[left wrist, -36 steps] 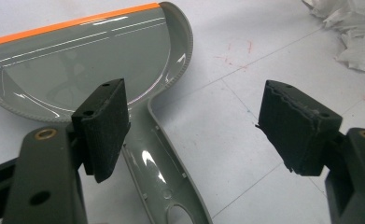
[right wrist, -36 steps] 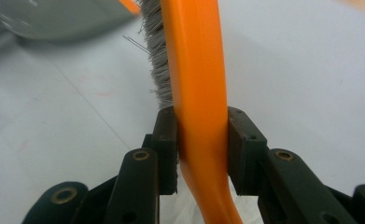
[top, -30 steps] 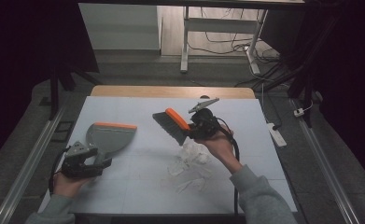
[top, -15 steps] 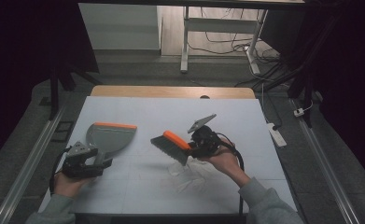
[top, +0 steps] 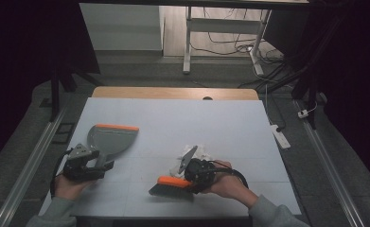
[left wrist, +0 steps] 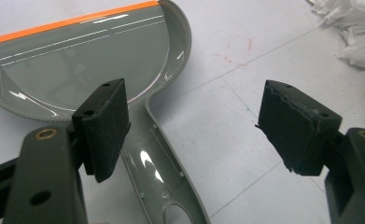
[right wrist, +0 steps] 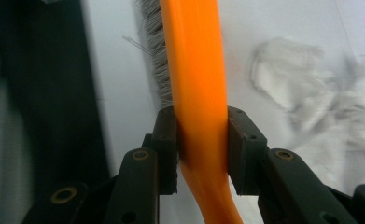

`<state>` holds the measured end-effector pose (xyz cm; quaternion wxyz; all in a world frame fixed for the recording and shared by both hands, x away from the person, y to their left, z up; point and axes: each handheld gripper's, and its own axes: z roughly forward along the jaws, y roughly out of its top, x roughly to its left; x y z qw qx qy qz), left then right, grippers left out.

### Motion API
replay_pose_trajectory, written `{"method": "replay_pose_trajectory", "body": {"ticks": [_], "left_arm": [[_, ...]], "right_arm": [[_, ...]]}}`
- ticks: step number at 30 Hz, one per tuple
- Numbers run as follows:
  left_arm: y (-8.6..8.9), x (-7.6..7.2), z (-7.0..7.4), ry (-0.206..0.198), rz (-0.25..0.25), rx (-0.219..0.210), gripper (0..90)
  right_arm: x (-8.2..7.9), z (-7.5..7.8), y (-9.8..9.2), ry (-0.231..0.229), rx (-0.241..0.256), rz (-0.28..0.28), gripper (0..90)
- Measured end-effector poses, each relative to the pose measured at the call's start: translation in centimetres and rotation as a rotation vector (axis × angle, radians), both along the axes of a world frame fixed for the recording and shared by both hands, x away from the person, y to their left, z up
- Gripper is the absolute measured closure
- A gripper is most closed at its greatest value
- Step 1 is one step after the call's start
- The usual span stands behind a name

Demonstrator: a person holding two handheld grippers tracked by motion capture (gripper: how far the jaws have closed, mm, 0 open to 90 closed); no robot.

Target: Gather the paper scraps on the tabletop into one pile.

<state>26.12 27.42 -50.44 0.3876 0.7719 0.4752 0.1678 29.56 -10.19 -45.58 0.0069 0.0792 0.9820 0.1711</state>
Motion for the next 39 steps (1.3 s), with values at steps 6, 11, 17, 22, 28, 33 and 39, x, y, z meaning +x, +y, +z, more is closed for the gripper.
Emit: {"method": "replay_pose_trajectory", "body": {"ticks": [6,11,17,22,28,33,39], "left_arm": [[0.0,0.0,0.0,0.001,0.002,0.0,25.8],[0.2,0.0,-0.1,0.004,0.005,-0.002,25.8],[0.1,0.0,-0.1,0.006,0.002,-0.001,25.8],[0.1,0.0,-0.1,0.002,0.005,-0.002,25.8],[0.0,0.0,-0.1,0.005,0.003,0.002,25.8],[0.0,0.1,-0.2,0.007,0.002,0.005,25.8],[0.0,0.0,-0.2,0.005,0.004,0.004,25.9]], "right_arm": [[3.1,0.2,-0.1,-0.119,0.012,-0.06,67.5],[4.8,1.9,-1.4,-0.13,0.118,-0.126,67.5],[3.2,4.8,-3.2,-0.156,0.198,-0.108,67.5],[2.6,5.7,-5.2,-0.149,0.188,-0.11,67.5],[1.8,3.8,-6.6,-0.062,0.109,-0.051,67.5],[1.5,1.0,-6.3,-0.044,0.005,-0.039,67.5],[3.7,0.2,-4.9,-0.135,0.003,-0.063,67.6]]}}
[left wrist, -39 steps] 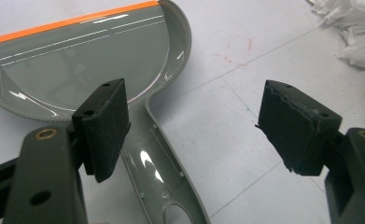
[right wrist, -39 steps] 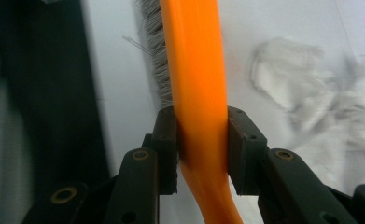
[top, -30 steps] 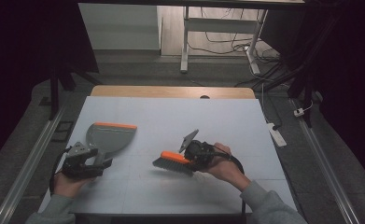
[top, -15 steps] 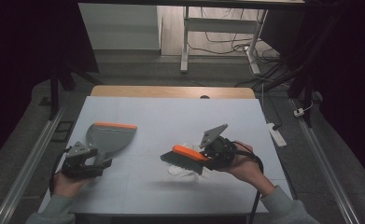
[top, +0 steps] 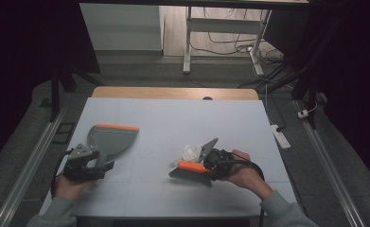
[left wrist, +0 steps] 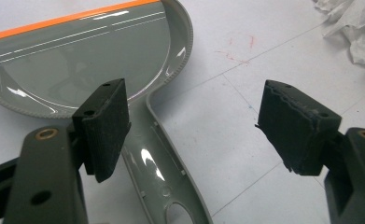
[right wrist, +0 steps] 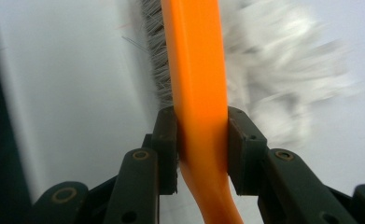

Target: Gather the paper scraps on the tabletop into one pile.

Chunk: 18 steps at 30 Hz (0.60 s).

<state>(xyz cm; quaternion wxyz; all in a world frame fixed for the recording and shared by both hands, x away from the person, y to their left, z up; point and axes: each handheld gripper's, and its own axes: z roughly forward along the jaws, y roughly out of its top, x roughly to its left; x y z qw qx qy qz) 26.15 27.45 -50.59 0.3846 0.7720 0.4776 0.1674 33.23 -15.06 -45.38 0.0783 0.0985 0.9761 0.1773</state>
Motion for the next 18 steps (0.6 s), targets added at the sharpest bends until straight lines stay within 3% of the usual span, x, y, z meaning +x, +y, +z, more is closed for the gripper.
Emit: {"method": "replay_pose_trajectory", "body": {"ticks": [3,6,11,15,18], "left_arm": [[0.1,0.0,0.0,0.0,-0.002,-0.003,26.2],[0.1,0.0,-0.1,0.003,-0.001,-0.003,26.2],[0.0,0.0,-0.1,0.002,-0.003,0.0,26.2],[-0.1,0.0,0.0,0.001,-0.007,0.003,26.2],[-0.1,-0.1,0.0,0.0,-0.006,-0.001,26.2]], "right_arm": [[0.8,0.1,0.2,-0.038,0.016,-0.011,67.5],[0.7,0.6,-0.2,-0.05,0.05,-0.015,67.5],[-0.6,3.1,-2.0,-0.05,0.184,-0.028,67.5],[-0.6,4.7,-4.0,-0.06,0.266,-0.121,67.4],[0.4,4.8,-5.4,-0.083,0.267,-0.246,67.5]]}}
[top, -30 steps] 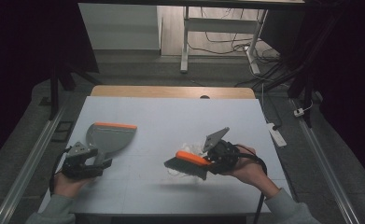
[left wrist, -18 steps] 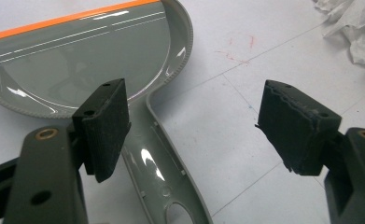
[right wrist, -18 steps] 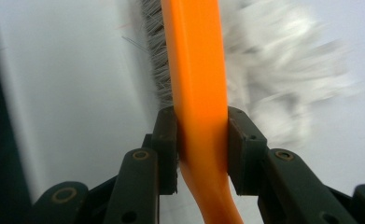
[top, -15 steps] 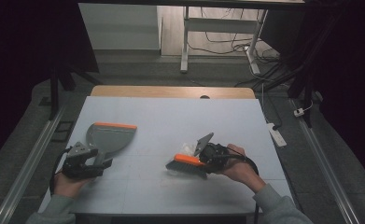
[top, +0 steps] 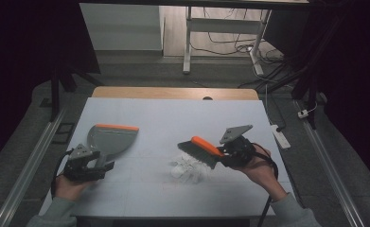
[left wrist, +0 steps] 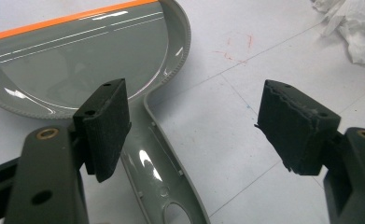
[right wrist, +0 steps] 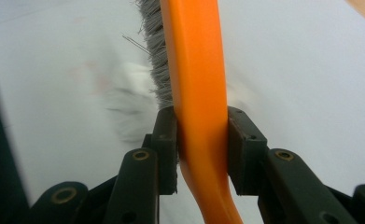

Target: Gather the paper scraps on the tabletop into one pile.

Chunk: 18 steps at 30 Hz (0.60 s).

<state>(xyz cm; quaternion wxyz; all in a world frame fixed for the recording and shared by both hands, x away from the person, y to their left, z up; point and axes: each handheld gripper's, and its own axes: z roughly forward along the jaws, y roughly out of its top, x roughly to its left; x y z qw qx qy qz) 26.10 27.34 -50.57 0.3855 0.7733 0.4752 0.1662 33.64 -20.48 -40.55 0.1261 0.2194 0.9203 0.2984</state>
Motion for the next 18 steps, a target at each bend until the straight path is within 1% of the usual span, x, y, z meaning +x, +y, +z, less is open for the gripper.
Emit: {"method": "replay_pose_trajectory", "body": {"ticks": [1,3,5,7,8,11,13,15,17,18], "left_arm": [[0.0,0.0,0.0,-0.001,0.001,0.002,26.2],[0.1,0.0,0.0,0.0,0.001,0.002,26.2],[0.1,0.0,-0.1,0.002,0.0,0.001,26.3],[0.1,0.1,-0.1,0.001,0.0,0.003,26.2],[0.1,0.1,-0.1,0.002,-0.001,0.002,26.2],[0.1,0.1,-0.2,0.004,0.002,0.002,26.2],[0.1,0.1,-0.2,0.006,0.004,0.001,26.3],[0.1,0.1,-0.2,0.007,0.001,0.002,26.3],[0.1,0.1,-0.2,0.007,0.0,0.003,26.3],[0.1,0.1,-0.2,0.007,0.001,0.003,26.3]], "right_arm": [[0.3,-0.2,-0.3,0.008,-0.008,-0.058,67.5],[1.3,-1.0,-0.9,0.02,-0.041,-0.153,67.5],[2.2,-2.0,-1.4,0.039,-0.067,-0.236,67.5],[2.9,-3.0,-1.6,0.041,-0.111,-0.305,67.5],[3.2,-3.5,-1.7,0.045,-0.115,-0.324,67.5],[3.9,-4.5,-1.6,0.065,-0.1,-0.353,67.5],[4.0,-4.8,-1.3,0.058,-0.08,-0.362,67.5],[4.0,-4.8,-0.7,0.078,-0.052,-0.35,67.5],[3.9,-5.0,-0.2,0.105,-0.012,-0.33,67.5],[3.7,-5.1,0.1,0.102,-0.005,-0.324,67.5]]}}
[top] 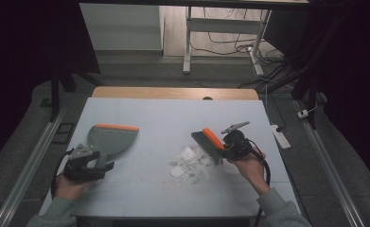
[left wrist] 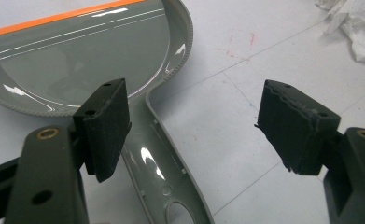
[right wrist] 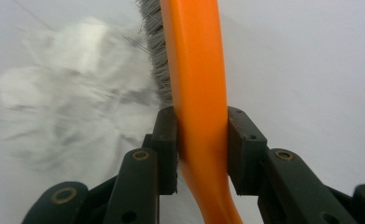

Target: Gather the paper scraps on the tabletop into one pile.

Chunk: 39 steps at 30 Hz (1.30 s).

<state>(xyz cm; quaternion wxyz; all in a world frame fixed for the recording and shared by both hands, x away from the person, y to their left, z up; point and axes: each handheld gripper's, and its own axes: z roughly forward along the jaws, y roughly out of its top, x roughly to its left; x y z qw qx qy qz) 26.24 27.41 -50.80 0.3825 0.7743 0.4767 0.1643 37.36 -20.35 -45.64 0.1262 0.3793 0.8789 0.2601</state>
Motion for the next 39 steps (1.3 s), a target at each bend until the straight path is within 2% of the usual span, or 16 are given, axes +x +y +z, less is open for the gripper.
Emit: {"method": "replay_pose_trajectory", "body": {"ticks": [2,4,6,11,15,24,28,39], "left_arm": [[0.0,0.0,0.0,-0.001,0.001,0.0,26.3],[0.0,0.0,0.0,-0.002,0.001,0.0,26.4],[0.0,0.0,0.0,-0.003,0.001,-0.001,26.4],[0.0,0.0,0.0,-0.001,0.002,-0.001,26.4],[0.0,0.0,0.0,-0.002,0.003,0.0,26.4],[-0.1,-0.1,0.1,-0.005,0.002,0.003,26.4],[0.0,-0.1,0.1,-0.007,0.003,0.002,26.4],[-0.2,-0.1,0.2,-0.014,-0.005,0.006,26.4]], "right_arm": [[-0.2,0.1,0.3,-0.009,0.017,0.009,67.5],[-0.4,0.4,0.3,-0.023,0.054,0.012,67.5],[-0.8,1.1,0.0,-0.053,0.064,0.011,67.5],[-1.6,2.6,-1.5,-0.105,0.121,-0.013,67.5],[-2.1,2.7,-2.5,-0.122,0.148,-0.005,67.4],[-2.3,1.7,-3.4,-0.135,0.125,-0.004,67.5],[-2.4,1.4,-3.9,-0.158,0.109,0.002,67.5],[-3.5,0.8,-6.3,-0.204,0.113,-0.025,67.4]]}}
